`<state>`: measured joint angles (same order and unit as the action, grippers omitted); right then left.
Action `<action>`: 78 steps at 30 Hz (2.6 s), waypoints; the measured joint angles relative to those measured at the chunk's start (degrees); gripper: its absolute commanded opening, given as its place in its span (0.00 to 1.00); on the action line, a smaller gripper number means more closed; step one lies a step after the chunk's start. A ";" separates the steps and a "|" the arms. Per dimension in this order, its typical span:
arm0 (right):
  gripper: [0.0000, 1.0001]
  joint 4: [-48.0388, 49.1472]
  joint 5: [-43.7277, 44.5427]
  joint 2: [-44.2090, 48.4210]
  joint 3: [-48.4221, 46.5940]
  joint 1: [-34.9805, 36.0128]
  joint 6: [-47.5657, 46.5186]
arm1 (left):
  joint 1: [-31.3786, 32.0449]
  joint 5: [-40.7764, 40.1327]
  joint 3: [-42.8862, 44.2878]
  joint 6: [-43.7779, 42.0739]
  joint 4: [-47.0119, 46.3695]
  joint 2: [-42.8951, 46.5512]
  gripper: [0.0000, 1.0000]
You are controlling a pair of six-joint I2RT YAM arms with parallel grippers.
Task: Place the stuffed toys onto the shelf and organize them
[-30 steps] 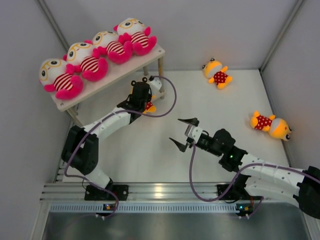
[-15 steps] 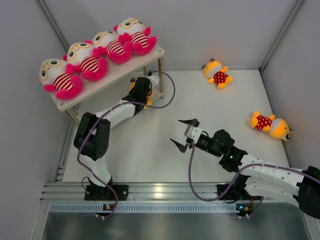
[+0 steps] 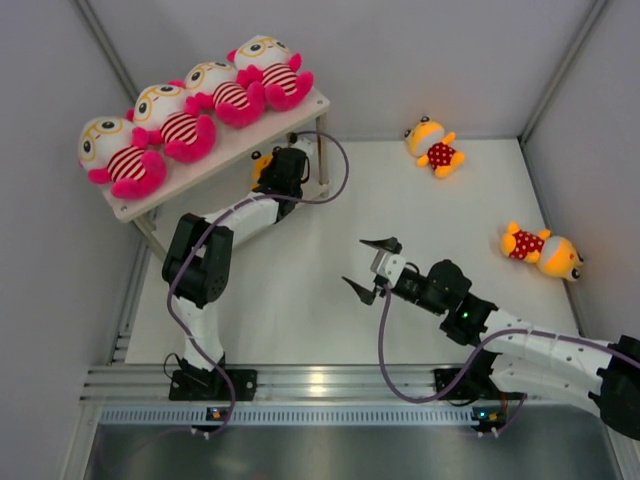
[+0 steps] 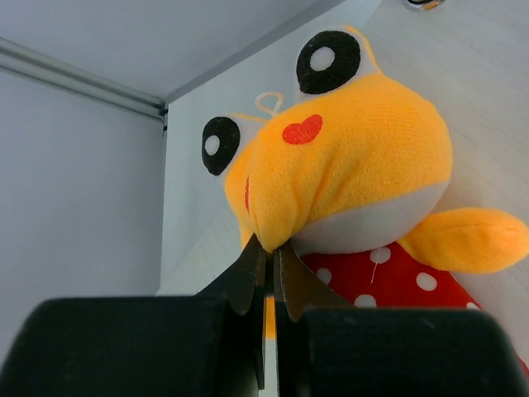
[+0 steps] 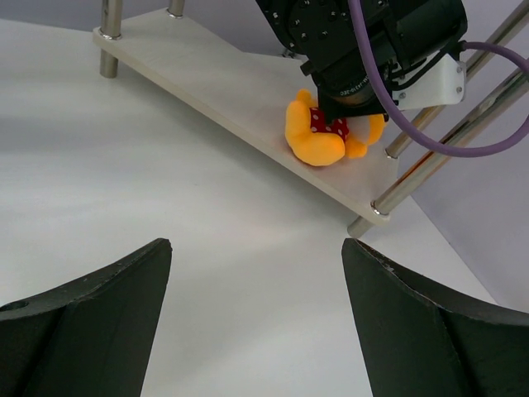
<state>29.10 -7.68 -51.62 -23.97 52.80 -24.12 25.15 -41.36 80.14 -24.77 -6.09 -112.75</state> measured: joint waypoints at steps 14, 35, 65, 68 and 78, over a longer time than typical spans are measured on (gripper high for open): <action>0.85 -1.05 0.48 1.22 0.00 0.00 0.17 | 0.00 -2.86 0.00 2.62 -0.35 0.42 0.50; 0.94 -13.31 12.66 2.84 -5.46 -1.57 12.28 | 6.43 2.01 -1.11 3.76 12.15 10.49 0.55; 0.80 -41.99 23.17 -39.41 -30.18 -68.30 33.03 | 9.11 24.90 -5.79 6.75 37.70 30.42 0.60; 0.68 -41.88 23.52 -39.63 -30.21 -68.30 32.50 | 9.11 25.31 -5.79 6.86 37.73 30.51 0.60; 0.00 -42.05 20.63 -36.15 -29.20 -67.63 29.86 | 9.11 25.38 -5.79 6.86 37.88 30.51 0.60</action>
<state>-12.95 12.95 -87.77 -53.17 -14.83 5.74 34.26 -15.99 74.35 -17.91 31.79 -82.24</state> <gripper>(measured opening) 0.027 0.597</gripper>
